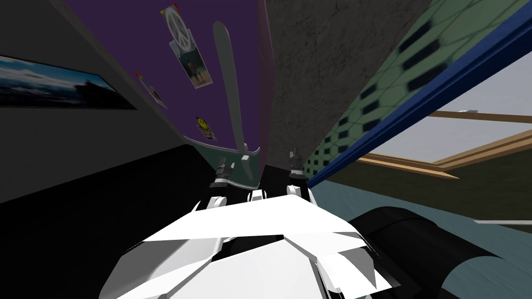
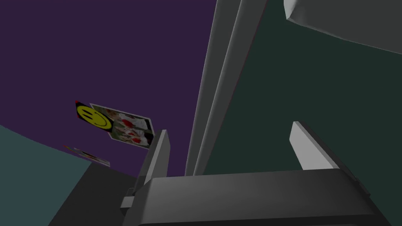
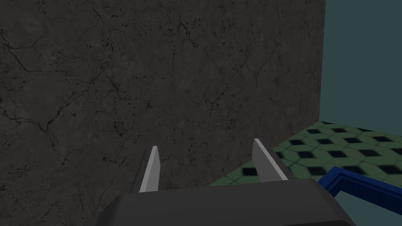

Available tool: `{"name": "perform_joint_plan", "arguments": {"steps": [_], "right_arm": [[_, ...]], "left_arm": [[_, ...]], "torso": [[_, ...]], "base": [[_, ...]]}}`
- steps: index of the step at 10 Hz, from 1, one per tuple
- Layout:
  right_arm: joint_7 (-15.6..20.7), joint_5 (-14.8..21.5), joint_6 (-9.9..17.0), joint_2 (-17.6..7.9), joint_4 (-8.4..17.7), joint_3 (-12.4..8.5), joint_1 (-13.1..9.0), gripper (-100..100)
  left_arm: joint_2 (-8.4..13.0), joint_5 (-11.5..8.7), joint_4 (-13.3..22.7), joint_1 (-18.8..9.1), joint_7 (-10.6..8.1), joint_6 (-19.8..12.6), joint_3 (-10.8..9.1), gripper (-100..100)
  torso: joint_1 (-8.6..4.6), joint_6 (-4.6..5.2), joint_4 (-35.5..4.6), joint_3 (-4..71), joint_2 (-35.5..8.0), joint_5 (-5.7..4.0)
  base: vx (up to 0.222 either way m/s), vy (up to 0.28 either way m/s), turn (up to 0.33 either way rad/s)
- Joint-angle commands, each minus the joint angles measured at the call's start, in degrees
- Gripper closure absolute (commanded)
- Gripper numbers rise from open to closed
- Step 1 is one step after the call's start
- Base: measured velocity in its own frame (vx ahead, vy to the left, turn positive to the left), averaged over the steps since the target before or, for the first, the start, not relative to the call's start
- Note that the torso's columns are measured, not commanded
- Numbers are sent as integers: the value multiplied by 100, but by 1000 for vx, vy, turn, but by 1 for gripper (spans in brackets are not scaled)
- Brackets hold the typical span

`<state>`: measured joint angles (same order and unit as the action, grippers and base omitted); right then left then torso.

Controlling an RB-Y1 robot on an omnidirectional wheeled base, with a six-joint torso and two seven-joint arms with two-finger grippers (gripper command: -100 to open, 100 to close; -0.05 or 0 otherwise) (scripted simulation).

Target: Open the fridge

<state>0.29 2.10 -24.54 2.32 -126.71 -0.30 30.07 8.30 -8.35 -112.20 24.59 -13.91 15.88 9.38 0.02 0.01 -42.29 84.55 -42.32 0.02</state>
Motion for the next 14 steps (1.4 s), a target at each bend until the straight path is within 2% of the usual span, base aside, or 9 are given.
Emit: {"name": "perform_joint_plan", "arguments": {"steps": [1, 2, 7, 8, 9, 10, 11, 13, 14], "right_arm": [[0, 0, 0, 0, 0, 0, 0, 0], [0, 0, 0, 0, 0, 0, 0, 0], [0, 0, 0, -1, 0, -2, 1, 0], [0, 0, 0, -1, 0, -1, 1, 0], [0, 0, 0, -1, 0, -1, 1, 0], [0, 0, 0, -1, 0, -1, 2, 0], [0, 0, 0, -1, 0, -1, 1, 0], [0, 0, 0, -3, -1, -3, 0, 0], [0, 0, 0, -4, 0, -4, -1, 0]], "left_arm": [[-73, -55, 322, -84, -113, -238, 223, -100], [-127, -64, 382, -104, -131, -280, 261, -100], [-686, -102, 641, -191, -207, -456, 425, -100], [-625, -93, 594, -151, -186, -453, 380, -100], [-648, -105, 420, -110, -191, -594, 354, -100], [-627, -101, 524, -86, -191, -531, 380, -100], [-623, -102, 513, -63, -195, -554, 387, 100], [-382, -117, 407, 16, -282, -527, 602, 100], [-382, -117, 407, 16, -282, -527, 602, 100]], "torso": [[-9, -1, -1, -2, -3, -4], [-5, -1, 0, 1, 2, -3], [-28, 40, 11, 24, 45, 1], [-40, 41, 11, 27, 48, -3], [-30, 27, 12, 23, 42, -3], [-7, 16, -2, 37, 70, -6], [4, 17, 7, 42, 75, 0], [50, 0, -7, 0, -1, 8], [71, -1, -12, -22, -34, 18]], "base": [[-37, -111, -108], [-18, -87, -69], [-12, -40, -31], [-10, 0, 13], [68, 9, 26], [22, 1, 26], [-22, -6, -2], [-124, 210, -152], [-159, 253, -52]]}}
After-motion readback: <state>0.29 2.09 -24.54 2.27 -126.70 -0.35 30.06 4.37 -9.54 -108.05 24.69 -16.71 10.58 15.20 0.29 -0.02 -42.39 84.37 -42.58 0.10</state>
